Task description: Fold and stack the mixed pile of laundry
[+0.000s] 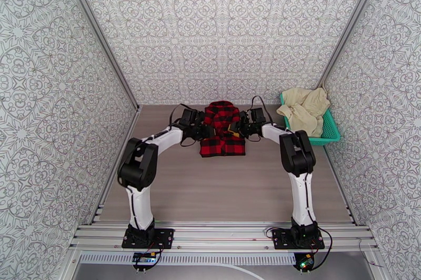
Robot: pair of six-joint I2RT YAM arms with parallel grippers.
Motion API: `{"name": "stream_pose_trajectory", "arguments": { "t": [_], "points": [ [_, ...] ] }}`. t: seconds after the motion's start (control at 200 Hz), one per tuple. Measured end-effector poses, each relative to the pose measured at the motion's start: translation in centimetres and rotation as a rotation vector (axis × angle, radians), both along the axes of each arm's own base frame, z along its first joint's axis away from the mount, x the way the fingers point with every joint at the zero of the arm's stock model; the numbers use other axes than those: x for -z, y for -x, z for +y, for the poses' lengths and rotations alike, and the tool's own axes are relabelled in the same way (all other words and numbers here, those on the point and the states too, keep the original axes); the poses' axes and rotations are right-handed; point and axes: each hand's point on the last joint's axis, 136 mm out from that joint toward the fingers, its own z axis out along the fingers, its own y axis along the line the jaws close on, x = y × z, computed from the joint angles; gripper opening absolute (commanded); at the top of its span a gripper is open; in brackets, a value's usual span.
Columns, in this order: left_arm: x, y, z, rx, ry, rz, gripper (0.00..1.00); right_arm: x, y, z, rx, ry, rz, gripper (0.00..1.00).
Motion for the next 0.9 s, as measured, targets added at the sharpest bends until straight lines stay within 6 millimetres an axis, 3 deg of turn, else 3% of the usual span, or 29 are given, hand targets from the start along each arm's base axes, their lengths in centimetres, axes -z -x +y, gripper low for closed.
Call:
{"name": "stream_pose_trajectory", "arguments": {
  "t": [0.15, 0.29, 0.44, 0.63, 0.78, 0.9],
  "points": [
    [2.2, -4.1, -0.4, -0.018, 0.019, -0.049, 0.37, 0.2, -2.9, 0.6, 0.036, -0.032, -0.039, 0.41],
    [5.5, -6.3, 0.5, -0.05, 0.036, -0.052, 0.43, 0.3, -5.8, 0.7, 0.095, -0.063, -0.076, 0.41],
    [4.4, -8.3, 1.1, -0.066, 0.075, -0.119, 0.48, 1.3, -7.9, -0.1, 0.177, -0.111, -0.059, 0.43],
    [3.9, -8.6, 1.3, -0.068, 0.082, -0.136, 0.53, -0.1, -8.6, -1.7, 0.241, -0.153, -0.057, 0.49],
    [1.3, -6.9, 1.5, -0.063, 0.059, -0.146, 0.6, -3.5, -6.6, -4.3, 0.283, -0.147, -0.067, 0.5],
    [-5.1, -3.7, 2.4, -0.072, 0.037, -0.218, 0.6, -7.9, -3.7, -6.3, 0.291, -0.113, -0.13, 0.41]
  ]
}}
